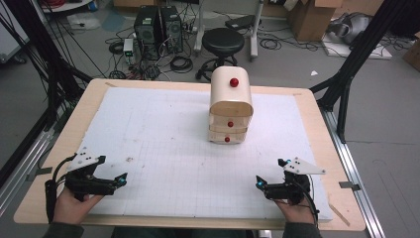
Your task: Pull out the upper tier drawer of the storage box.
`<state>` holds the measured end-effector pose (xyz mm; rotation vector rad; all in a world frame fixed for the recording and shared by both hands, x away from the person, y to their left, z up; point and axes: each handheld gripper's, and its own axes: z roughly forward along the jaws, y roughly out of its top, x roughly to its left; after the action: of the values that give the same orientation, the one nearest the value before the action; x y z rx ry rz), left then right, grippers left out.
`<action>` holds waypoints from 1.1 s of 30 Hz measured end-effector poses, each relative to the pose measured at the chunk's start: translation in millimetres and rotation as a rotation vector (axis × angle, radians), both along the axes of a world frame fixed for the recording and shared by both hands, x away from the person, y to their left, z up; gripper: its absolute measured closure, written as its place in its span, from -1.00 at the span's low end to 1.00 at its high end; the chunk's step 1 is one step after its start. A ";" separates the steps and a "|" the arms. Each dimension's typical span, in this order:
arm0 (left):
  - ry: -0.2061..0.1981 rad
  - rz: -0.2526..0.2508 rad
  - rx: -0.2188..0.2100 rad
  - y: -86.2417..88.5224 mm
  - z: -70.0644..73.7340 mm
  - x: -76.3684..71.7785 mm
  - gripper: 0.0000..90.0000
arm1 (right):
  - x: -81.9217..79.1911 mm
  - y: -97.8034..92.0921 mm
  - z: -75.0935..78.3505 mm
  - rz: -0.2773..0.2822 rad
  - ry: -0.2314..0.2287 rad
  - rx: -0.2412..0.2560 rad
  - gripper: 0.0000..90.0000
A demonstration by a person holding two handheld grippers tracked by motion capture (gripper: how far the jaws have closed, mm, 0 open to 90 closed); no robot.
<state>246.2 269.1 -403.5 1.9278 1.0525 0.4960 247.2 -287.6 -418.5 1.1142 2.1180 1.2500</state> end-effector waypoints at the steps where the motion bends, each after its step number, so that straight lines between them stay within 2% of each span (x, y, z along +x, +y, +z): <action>1: -0.001 -0.003 0.003 0.3 -0.2 0.5 -0.96 | 0.0 0.1 -0.2 -0.003 0.001 0.002 -1.00; 16: -0.005 0.004 -0.002 1.2 0.4 -1.1 -0.96 | 1.2 3.4 0.2 0.017 -0.005 -0.001 -1.00; 17: -0.005 0.003 -0.002 1.3 0.2 -1.1 -0.96 | 0.5 4.4 0.0 0.015 0.005 0.003 -1.00; 33: -0.009 0.005 -0.006 2.7 0.2 -2.8 -0.96 | 0.6 14.2 6.2 0.038 -0.024 -0.009 -1.00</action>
<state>243.4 271.8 -403.3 1.9159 1.0526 0.5035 247.7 -273.4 -412.3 1.0552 2.1345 1.2638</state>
